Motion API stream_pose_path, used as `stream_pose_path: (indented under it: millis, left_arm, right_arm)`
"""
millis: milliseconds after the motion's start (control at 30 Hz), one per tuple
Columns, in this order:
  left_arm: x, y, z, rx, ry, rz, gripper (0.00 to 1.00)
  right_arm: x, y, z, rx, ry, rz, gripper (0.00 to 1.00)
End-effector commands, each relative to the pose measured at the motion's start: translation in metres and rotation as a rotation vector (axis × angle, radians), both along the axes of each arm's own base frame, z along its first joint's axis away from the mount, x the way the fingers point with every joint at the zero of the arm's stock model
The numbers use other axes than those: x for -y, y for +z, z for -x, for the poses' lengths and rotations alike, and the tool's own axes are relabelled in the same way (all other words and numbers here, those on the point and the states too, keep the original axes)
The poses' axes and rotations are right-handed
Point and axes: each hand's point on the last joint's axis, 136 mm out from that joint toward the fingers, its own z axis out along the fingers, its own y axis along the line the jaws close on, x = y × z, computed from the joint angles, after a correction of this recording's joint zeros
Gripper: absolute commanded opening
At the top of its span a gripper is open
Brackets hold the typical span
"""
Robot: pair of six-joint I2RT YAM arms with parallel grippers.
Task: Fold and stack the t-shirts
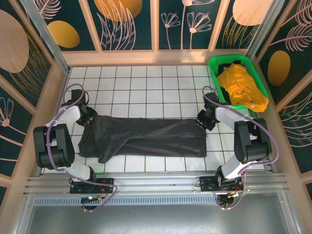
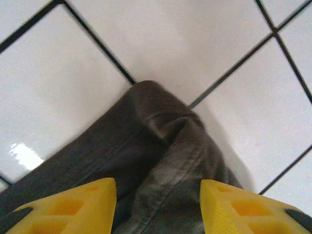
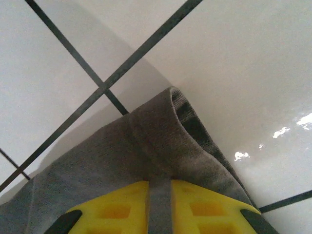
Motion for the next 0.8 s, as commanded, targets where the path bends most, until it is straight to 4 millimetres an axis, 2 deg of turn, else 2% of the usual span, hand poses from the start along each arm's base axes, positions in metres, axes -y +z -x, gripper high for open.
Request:
stream_pose_path:
  millis: [0,67,200,267,300,367,500,633,700,767]
  left_arm:
    - [0.003,-0.011,-0.006,0.021,-0.06,0.003,0.42]
    - [0.0,-0.017,-0.006,0.017,-0.063,-0.017,0.31]
    - [-0.024,-0.019,-0.012,-0.003,-0.036,-0.082,0.01]
    - [-0.038,-0.027,-0.009,-0.03,-0.009,-0.088,0.0]
    - [-0.048,-0.02,-0.017,-0.005,0.012,-0.083,0.0]
    - [-0.056,-0.035,-0.022,-0.018,0.032,-0.032,0.0]
    - [-0.059,-0.037,-0.052,0.027,0.015,0.042,0.0]
    - [-0.067,-0.029,-0.09,0.062,0.002,0.05,0.0]
    - [-0.074,-0.023,-0.106,0.077,0.015,0.037,0.0]
    - [-0.08,-0.011,-0.117,0.104,0.033,0.019,0.0]
  right_arm:
    - [-0.003,0.001,-0.012,0.015,-0.018,-0.019,0.21]
    - [-0.002,-0.004,-0.013,0.001,-0.022,-0.01,0.21]
    - [0.014,-0.02,-0.007,-0.059,-0.052,0.055,0.17]
    - [0.025,-0.025,-0.007,-0.076,-0.065,0.094,0.14]
    - [0.028,-0.027,-0.01,-0.078,-0.064,0.105,0.14]
    - [0.028,-0.03,-0.021,-0.065,-0.05,0.102,0.11]
    - [0.011,-0.031,-0.075,-0.014,0.058,0.058,0.1]
    - [0.011,-0.028,-0.139,0.04,0.125,0.106,0.08]
    - [0.011,-0.019,-0.165,0.074,0.133,0.11,0.08]
    - [0.008,0.002,-0.185,0.132,0.143,0.12,0.12]
